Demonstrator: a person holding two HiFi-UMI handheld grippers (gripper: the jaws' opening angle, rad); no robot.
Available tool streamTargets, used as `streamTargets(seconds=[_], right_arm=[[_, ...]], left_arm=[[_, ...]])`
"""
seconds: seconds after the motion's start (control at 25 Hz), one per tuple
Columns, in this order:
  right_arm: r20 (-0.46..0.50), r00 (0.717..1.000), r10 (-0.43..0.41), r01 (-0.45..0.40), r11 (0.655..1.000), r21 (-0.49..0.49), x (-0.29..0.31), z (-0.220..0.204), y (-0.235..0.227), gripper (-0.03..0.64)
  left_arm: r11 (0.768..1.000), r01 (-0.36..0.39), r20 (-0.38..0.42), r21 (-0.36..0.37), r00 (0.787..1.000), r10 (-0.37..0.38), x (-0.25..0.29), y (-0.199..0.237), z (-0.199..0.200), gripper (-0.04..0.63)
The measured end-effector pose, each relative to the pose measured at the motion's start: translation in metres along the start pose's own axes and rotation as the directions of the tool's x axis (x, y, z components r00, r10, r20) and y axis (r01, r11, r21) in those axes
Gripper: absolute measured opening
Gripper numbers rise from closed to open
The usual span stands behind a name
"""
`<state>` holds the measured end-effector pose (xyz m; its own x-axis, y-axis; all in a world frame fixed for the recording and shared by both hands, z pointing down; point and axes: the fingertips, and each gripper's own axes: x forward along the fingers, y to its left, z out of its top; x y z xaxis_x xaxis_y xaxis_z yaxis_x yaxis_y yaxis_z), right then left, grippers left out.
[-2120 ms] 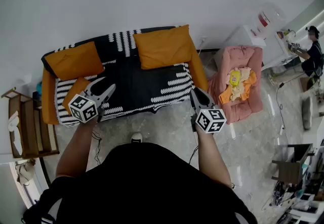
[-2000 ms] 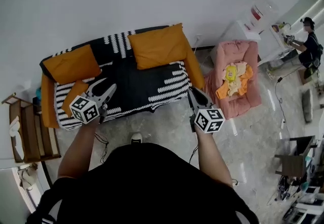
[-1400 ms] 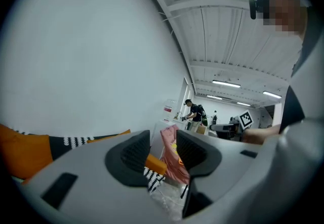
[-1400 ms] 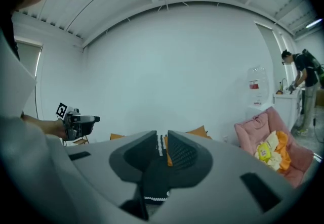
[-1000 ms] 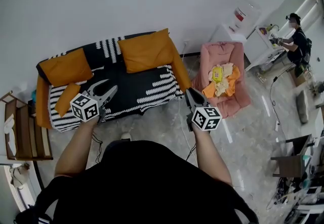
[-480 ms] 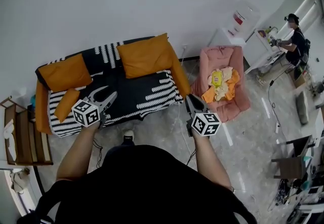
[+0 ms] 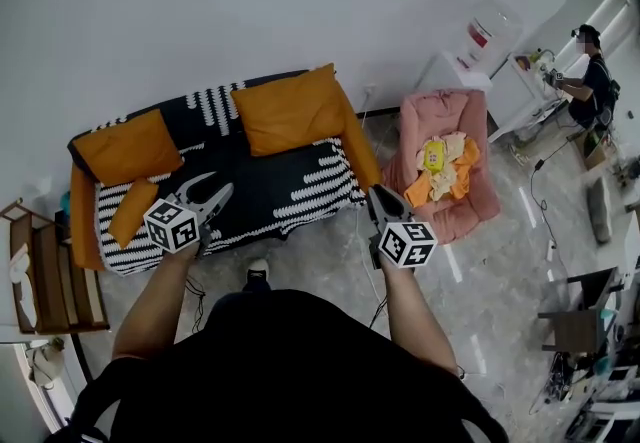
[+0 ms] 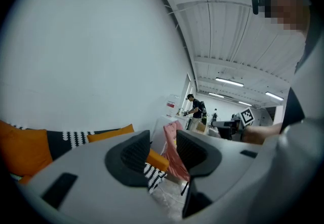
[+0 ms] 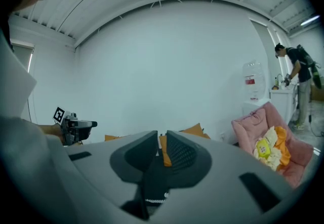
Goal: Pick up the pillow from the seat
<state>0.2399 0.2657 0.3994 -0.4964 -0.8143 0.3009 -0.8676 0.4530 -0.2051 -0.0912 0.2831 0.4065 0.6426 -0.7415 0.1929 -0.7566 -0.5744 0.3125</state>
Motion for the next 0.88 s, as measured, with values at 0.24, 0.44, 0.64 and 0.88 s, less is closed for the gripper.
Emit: streamTargets(seconds=[0.24,0.44,0.64,0.88], right_arm=[[-0.016,1.0,-0.01,0.01,1.0,0.013,0.028,-0.001,-0.003,0.055],[-0.034,0.999,-0.018,0.018,1.0,0.019,0.049,-0.004,-0.003,0.055],[-0.052,0.998,-0.02,0.021,1.0,0.018,0.071,-0.002,-0.003,0.055],[-0.064,0.997,-0.036,0.037,0.999,0.019,0.09,0.0,-0.006,0.055]], left_arm=[[1.0,0.015,-0.024,-0.014,1.0,-0.015,0.017,0.022,0.0,0.169],[0.999,0.036,-0.049,-0.02,0.998,-0.037,0.031,0.04,-0.003,0.169],[0.999,0.043,-0.063,-0.028,0.997,-0.045,0.045,0.061,0.001,0.169],[0.998,0.057,-0.07,-0.036,0.996,-0.059,0.059,0.082,0.007,0.169]])
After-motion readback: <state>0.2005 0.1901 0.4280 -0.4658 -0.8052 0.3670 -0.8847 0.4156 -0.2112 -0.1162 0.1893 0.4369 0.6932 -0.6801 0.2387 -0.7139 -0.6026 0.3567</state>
